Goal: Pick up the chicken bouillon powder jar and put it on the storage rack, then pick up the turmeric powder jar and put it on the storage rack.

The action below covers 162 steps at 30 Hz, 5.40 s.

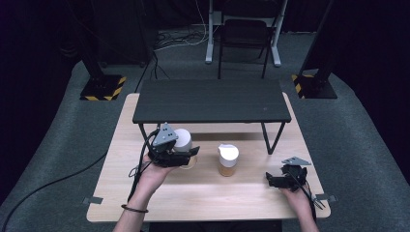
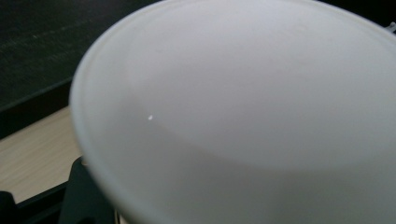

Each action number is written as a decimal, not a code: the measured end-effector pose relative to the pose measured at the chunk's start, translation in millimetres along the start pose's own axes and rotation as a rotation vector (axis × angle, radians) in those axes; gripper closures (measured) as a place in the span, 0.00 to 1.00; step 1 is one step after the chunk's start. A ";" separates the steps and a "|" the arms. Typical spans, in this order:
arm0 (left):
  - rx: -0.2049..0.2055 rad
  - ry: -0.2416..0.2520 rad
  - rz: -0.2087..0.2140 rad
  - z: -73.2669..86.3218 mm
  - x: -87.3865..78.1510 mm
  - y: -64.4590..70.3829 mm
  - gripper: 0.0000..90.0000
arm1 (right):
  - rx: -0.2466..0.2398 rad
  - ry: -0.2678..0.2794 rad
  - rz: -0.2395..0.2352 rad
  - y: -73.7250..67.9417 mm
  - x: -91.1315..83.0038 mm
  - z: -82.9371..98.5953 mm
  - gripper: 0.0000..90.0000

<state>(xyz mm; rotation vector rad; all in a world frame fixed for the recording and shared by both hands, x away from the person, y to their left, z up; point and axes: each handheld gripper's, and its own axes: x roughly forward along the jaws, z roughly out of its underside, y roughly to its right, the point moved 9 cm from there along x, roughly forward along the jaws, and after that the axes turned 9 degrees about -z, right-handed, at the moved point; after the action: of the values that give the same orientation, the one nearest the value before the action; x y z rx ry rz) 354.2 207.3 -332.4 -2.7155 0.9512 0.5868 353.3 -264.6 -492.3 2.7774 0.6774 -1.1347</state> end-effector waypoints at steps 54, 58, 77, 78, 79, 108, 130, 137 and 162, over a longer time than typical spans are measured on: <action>-0.065 -0.065 -0.220 -126.8 58.2 -65.7 0.38 | -0.006 0.001 -0.005 1.2 0.8 -0.6 0.00; -0.076 -0.076 -0.223 -126.0 62.6 -66.6 0.38 | -0.006 0.001 -0.005 1.2 0.7 -0.6 0.00; -0.102 -0.098 -0.208 -122.8 44.4 -72.7 0.12 | -0.006 0.001 -0.005 1.2 0.7 -0.6 0.00; -0.098 -0.096 -0.203 -121.9 40.5 -72.6 0.12 | -0.007 0.002 -0.005 1.2 0.7 -0.6 0.00; -0.097 -0.092 -0.202 -121.1 38.1 -72.3 0.12 | -0.007 0.001 -0.005 1.2 0.7 -0.6 0.00; -0.102 -0.007 -0.239 -29.8 -32.3 -71.4 0.08 | -0.001 0.000 -0.002 0.3 0.1 -0.1 0.00; -0.139 -0.060 -0.289 60.3 -35.5 -68.8 0.04 | 0.001 0.000 0.001 0.1 -0.1 0.1 0.00; -0.155 -0.071 -0.299 90.3 -36.0 -67.3 0.04 | 0.001 0.000 0.001 0.0 -0.1 0.1 0.00; -0.195 -0.164 -0.332 168.7 -12.4 -67.0 0.06 | -0.001 -0.001 0.000 0.2 -0.1 0.1 0.00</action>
<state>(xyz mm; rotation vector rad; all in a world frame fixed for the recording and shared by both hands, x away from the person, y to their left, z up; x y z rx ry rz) 337.3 319.2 -474.8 -2.8485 0.4085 0.8537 353.3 -264.8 -492.3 2.7763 0.6779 -1.1348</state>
